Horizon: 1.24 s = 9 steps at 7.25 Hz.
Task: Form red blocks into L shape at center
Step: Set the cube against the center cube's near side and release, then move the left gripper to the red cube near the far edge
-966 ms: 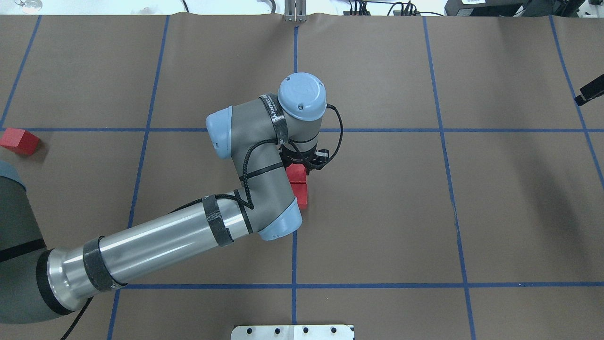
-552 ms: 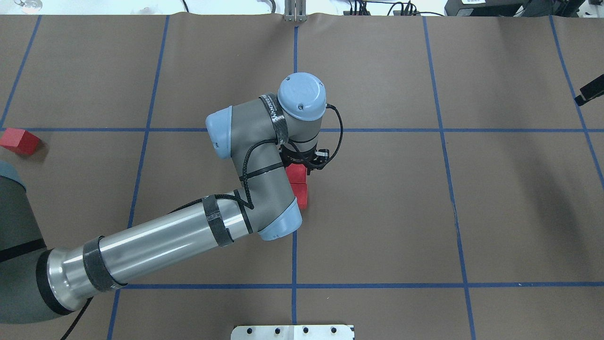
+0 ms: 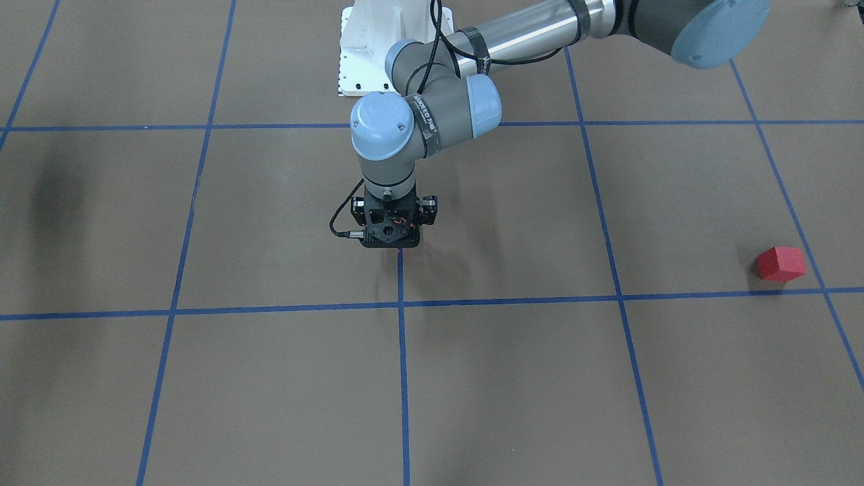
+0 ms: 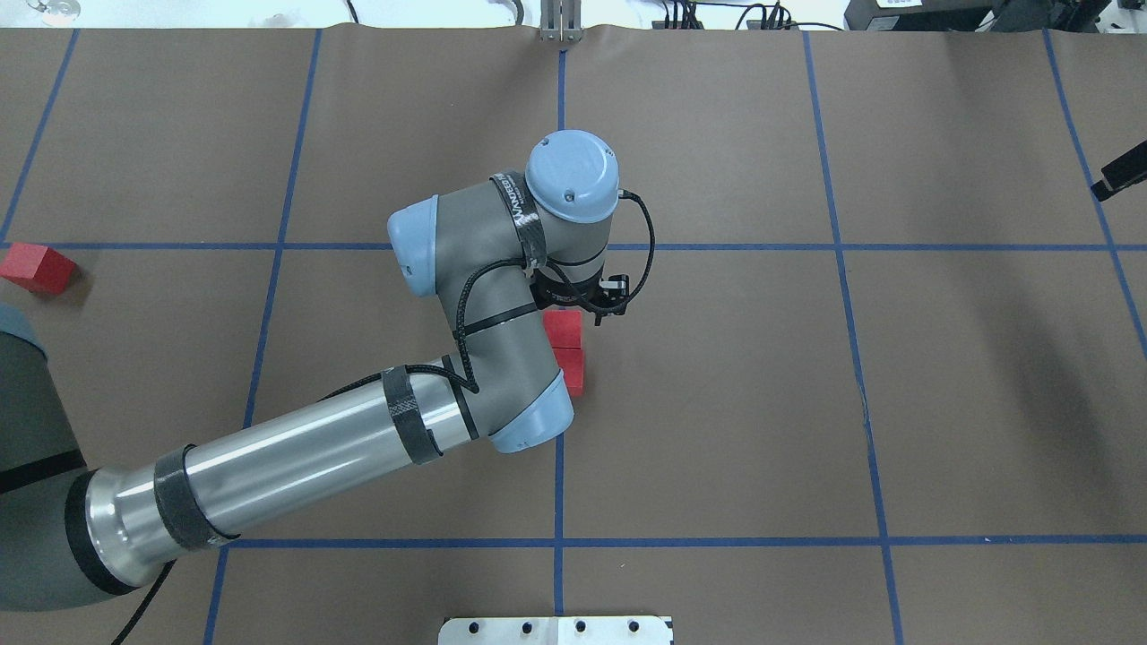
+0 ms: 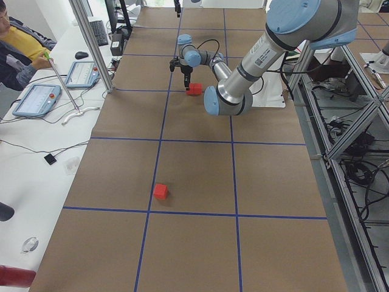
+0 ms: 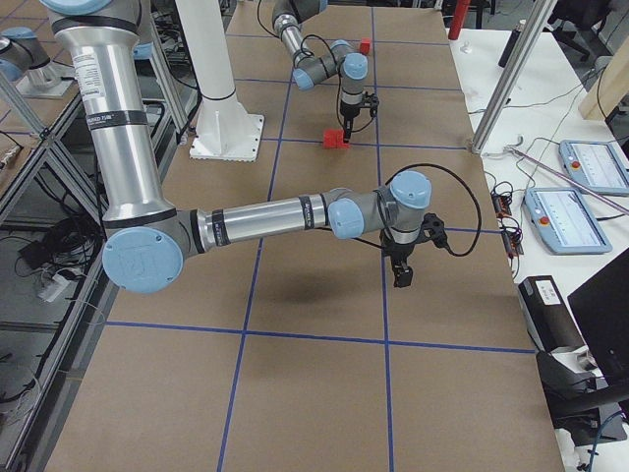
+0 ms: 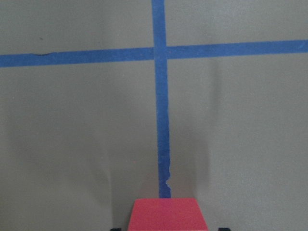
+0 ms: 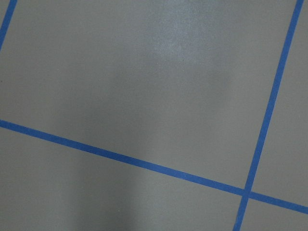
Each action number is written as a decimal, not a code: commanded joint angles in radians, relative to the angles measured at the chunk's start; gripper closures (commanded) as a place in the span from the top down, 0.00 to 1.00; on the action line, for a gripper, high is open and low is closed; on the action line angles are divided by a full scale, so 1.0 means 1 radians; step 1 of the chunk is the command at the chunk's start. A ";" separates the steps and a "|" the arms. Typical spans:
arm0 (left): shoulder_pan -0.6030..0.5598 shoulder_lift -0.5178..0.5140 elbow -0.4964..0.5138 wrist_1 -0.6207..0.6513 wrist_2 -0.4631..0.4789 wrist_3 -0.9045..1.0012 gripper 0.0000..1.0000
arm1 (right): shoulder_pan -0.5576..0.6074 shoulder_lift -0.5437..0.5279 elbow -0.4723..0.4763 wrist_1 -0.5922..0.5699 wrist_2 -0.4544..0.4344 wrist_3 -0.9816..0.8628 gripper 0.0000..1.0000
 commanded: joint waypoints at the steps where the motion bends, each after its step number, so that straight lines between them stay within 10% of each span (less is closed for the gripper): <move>1: -0.033 0.086 -0.133 0.004 -0.008 0.092 1.00 | 0.006 -0.003 0.000 -0.001 0.000 -0.001 0.99; 4: -0.166 0.433 -0.437 0.001 -0.065 0.365 1.00 | 0.136 -0.099 -0.014 -0.001 0.008 -0.008 0.99; 9: -0.511 0.776 -0.488 -0.010 -0.248 0.998 1.00 | 0.201 -0.235 -0.008 0.002 0.000 -0.009 0.99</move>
